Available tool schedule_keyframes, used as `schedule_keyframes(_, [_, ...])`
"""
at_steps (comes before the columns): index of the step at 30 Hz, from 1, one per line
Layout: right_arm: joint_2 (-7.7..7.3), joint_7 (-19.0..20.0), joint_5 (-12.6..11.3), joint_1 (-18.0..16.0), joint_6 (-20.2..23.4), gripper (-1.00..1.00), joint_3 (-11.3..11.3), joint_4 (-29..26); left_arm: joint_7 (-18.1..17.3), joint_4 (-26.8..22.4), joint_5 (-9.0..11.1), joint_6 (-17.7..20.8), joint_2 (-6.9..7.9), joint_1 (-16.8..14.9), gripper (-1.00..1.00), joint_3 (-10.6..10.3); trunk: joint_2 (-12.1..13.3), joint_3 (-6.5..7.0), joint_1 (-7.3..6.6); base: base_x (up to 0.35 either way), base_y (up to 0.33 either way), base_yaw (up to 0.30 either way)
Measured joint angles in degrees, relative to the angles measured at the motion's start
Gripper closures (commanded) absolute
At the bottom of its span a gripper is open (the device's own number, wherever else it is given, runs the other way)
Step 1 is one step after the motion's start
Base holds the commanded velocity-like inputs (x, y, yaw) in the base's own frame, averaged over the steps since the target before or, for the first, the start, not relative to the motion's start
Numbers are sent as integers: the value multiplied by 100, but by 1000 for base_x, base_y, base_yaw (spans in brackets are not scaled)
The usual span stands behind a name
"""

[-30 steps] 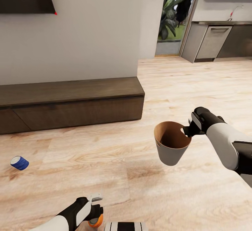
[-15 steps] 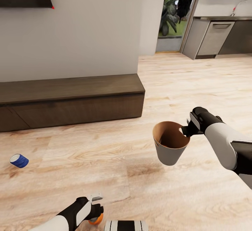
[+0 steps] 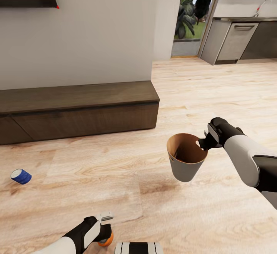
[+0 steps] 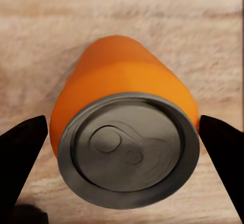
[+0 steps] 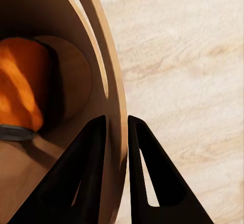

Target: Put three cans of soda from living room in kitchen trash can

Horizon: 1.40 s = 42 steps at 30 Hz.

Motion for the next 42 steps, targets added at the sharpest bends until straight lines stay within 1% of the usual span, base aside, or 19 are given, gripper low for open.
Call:
schedule_keyframes(8, [0, -2, 6, 0, 0, 100, 27, -1, 5, 9, 2, -149, -2, -1, 100, 6, 0, 0, 0, 0, 0, 0])
schedule_keyframes(12, [0, -1, 2, -1, 0, 100, 37, 1, 5, 11, -14, -231, -2, 0, 100, 8, 5, 88, -11, 0, 0, 0])
schedule_keyframes(23, [0, -1, -3, 1, 0, 100, 55, 19, -10, -47, -13, -246, 10, 0, 100, 6, 19, 332, -39, 0, 0, 0])
schedule_keyframes(26, [0, 1, -19, 6, 0, 100, 93, 35, -27, -56, -13, -241, 21, 0, 100, 7, 24, 398, -47, 0, 0, 0])
schedule_keyframes(30, [0, -10, 2, 9, 0, 100, 153, 72, -37, -64, -12, -186, 39, 0, 100, 7, 29, 487, -57, 0, 0, 0])
schedule_keyframes(35, [7, -48, -29, 16, 1, 100, 152, 100, -49, -88, -9, -18, 50, -3, 100, 15, 36, 598, -70, 0, 0, 0])
schedule_keyframes(36, [7, -89, -54, 18, 1, 100, 144, 106, -50, -130, -8, 44, 52, -4, 100, 16, 37, 620, -73, 0, 0, 0])
schedule_keyframes(37, [20, -207, -101, 22, 2, 100, 124, 118, -52, -295, 1, 175, 55, -8, 100, 25, 38, 642, -75, 0, 0, 0])
schedule_keyframes(38, [33, -275, -83, 25, 2, 100, 133, 123, -52, -416, -3, 252, 58, -8, 100, 28, 39, 664, -78, 0, 0, 0])
schedule_keyframes(39, [67, -399, -61, 29, 2, 100, 139, 127, -54, -695, 9, 429, 57, -10, 100, 35, 41, 687, -80, 0, 0, 0])
schedule_keyframes(40, [88, -461, -11, 31, 2, 100, 161, 127, -46, -924, 9, 566, 58, -10, 100, 39, 42, 709, -83, 0, 0, 0])
schedule_keyframes(41, [119, -541, 22, 36, 2, 100, 173, 126, -30, -1274, 14, 784, 58, -10, 100, 44, 44, 731, -85, 0, 0, 0])
schedule_keyframes(42, [131, -573, 31, 37, 2, 100, 178, 127, -20, -1480, 13, 903, 58, -10, 100, 45, 45, 753, -88, 0, 0, 0])
